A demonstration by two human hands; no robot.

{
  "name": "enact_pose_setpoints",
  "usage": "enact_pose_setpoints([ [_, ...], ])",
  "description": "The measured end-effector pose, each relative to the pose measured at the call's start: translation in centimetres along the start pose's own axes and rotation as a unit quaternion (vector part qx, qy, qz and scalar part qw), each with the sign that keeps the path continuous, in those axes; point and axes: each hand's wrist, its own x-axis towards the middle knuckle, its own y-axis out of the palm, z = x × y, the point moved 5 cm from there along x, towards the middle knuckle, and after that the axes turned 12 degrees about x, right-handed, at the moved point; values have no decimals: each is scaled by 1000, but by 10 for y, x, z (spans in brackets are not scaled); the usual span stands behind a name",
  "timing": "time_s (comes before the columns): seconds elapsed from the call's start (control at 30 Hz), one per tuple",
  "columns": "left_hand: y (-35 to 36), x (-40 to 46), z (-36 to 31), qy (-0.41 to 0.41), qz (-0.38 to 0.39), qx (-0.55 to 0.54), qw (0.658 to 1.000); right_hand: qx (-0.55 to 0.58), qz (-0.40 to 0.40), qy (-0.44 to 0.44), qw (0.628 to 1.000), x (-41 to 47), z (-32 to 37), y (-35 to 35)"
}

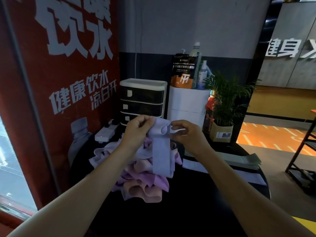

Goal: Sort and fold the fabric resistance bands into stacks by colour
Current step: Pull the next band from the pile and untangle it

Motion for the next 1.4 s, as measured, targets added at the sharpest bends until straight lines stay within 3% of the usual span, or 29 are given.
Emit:
enact_pose_setpoints([
  [0.1, -3, 5, 2, -14, -10, 3, 1000, -46, 26, -79, 995, 8, 7, 14],
  [0.27, -11, 13, -6, -34, -16, -21, 999, -47, -56, -175, 982, 24, 25, 16],
  [0.4, -17, 14, -15, -14, -28, -87, 996, -23, -105, -152, 983, 39, 38, 5],
  [0.47, -11, 12, -22, 34, -1, -48, 998, -30, -115, -151, 981, 43, 43, 3],
  [0.57, -2, 11, -34, 80, 19, 10, 997, -23, -81, -166, 982, 40, 50, 12],
  [0.67, 3, 12, -41, 82, 35, -1, 996, 15, -28, -179, 983, 32, 57, 18],
  [0.87, 0, 16, -48, 94, -6, -8, 996, 11, 52, -169, 984, 24, 56, 15],
  [1.23, 10, 16, -53, 113, 57, 42, 991, 31, -13, -139, 990, 28, 54, 3],
  [1.4, 10, 16, -46, 72, 73, 23, 994, 47, -11, -97, 994, 30, 52, 2],
])
